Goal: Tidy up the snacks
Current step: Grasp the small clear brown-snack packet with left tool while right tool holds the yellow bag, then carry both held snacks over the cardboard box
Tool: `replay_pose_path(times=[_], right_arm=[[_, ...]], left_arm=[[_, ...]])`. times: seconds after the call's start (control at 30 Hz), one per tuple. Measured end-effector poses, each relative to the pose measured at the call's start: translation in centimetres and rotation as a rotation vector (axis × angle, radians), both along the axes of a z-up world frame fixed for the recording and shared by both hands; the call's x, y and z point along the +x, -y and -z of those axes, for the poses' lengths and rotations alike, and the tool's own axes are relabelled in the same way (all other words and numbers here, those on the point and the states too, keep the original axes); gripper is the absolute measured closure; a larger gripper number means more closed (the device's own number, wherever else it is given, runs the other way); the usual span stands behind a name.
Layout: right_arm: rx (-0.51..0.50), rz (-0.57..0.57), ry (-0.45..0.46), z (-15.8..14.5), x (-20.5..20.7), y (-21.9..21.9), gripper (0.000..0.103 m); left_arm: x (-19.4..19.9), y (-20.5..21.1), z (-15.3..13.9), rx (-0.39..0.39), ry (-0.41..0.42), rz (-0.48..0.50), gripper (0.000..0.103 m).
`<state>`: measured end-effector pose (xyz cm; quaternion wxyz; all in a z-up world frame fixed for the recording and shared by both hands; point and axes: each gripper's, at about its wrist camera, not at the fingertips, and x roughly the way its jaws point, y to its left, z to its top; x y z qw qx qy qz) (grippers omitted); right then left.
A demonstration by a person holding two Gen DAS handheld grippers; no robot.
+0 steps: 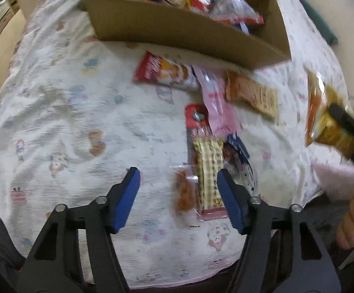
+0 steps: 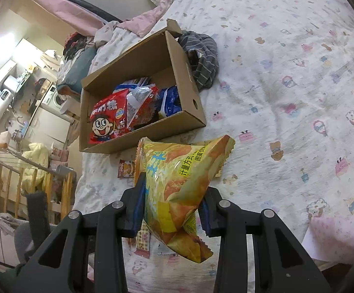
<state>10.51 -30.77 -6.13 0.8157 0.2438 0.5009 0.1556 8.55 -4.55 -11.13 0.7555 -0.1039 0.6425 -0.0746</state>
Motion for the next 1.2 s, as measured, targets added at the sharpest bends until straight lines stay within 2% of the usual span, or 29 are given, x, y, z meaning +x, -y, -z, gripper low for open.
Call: replay_pose_path(times=[0.03, 0.1, 0.17, 0.2, 0.23, 0.27, 0.43, 0.6, 0.9, 1.07, 1.2], right_arm=[[0.000, 0.003, 0.000, 0.0, 0.0, 0.1, 0.064], [0.003, 0.006, -0.001, 0.0, 0.0, 0.1, 0.064], [0.000, 0.005, 0.000, 0.0, 0.0, 0.1, 0.065], [-0.003, 0.002, 0.002, 0.0, 0.0, 0.1, 0.064], [-0.005, 0.000, 0.002, 0.0, 0.0, 0.0, 0.064], [-0.007, -0.001, 0.001, 0.1, 0.0, 0.0, 0.064], [-0.011, -0.008, -0.004, 0.1, 0.0, -0.1, 0.064], [-0.014, -0.011, -0.004, 0.0, -0.1, -0.3, 0.064], [-0.013, -0.011, -0.003, 0.1, 0.0, -0.4, 0.064], [0.003, -0.014, 0.017, -0.5, -0.1, -0.5, 0.064], [0.035, -0.006, 0.053, -1.4, 0.1, -0.5, 0.064]], left_arm=[[-0.1, 0.6, 0.8, -0.001, -0.038, 0.020, 0.053], [-0.2, 1.2, 2.2, -0.004, -0.087, 0.031, 0.060], [-0.4, 1.5, 2.9, 0.007, -0.091, 0.035, 0.061], [-0.5, 1.5, 3.0, 0.006, -0.082, 0.034, 0.066], [-0.5, 1.7, 2.9, 0.000, -0.076, 0.040, 0.085], [-0.6, 2.1, 2.8, 0.015, -0.078, 0.060, 0.089], [-0.8, 2.1, 2.5, 0.037, -0.060, 0.069, 0.089], [-0.4, 0.9, 1.6, 0.090, -0.029, 0.039, 0.089], [-0.6, -0.8, 0.6, 0.115, 0.003, 0.022, 0.089], [-0.3, -1.9, -1.6, 0.125, 0.052, 0.009, 0.089], [0.8, -3.1, -4.6, 0.123, 0.118, -0.021, 0.089]])
